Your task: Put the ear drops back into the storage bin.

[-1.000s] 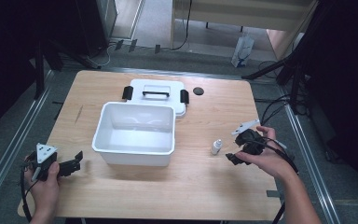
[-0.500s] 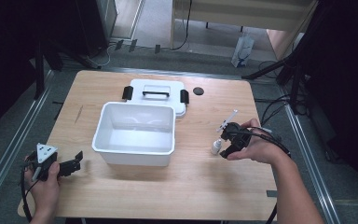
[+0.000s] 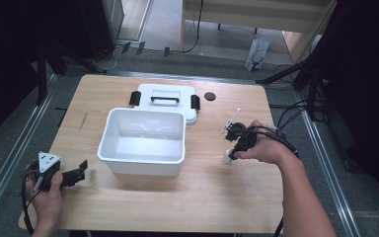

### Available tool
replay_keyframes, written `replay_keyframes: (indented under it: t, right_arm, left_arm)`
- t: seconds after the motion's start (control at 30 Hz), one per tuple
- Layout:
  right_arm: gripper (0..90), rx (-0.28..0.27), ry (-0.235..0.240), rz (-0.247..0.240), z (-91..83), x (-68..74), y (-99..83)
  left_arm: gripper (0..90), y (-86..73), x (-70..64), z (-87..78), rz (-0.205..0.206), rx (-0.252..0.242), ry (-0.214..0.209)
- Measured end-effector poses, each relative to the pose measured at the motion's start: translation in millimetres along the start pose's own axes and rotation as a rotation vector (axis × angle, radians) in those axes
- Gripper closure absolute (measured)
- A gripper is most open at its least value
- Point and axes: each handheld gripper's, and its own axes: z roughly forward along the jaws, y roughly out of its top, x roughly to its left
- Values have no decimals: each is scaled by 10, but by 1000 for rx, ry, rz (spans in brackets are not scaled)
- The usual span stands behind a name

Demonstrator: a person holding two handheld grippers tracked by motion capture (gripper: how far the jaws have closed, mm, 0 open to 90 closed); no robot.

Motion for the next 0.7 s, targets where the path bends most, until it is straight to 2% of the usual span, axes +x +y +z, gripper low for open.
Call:
replay_keyframes:
  t: [0.2, 0.27, 0.63, 0.7]
  right_arm:
    - [627, 14, -11, -10, 31, 5, 64]
    - [664, 11, 16, -7, 40, -2, 86]
    - [716, 23, 21, -23, 59, 13, 140]
    - [719, 27, 38, -37, 59, 7, 148]
  left_arm:
    - [0, 0, 2, -1, 1, 0, -1]
    - [0, -1, 1, -1, 0, -1, -1]
    - [0, 0, 2, 0, 0, 0, -1]
    - [0, 0, 0, 0, 0, 0, 0]
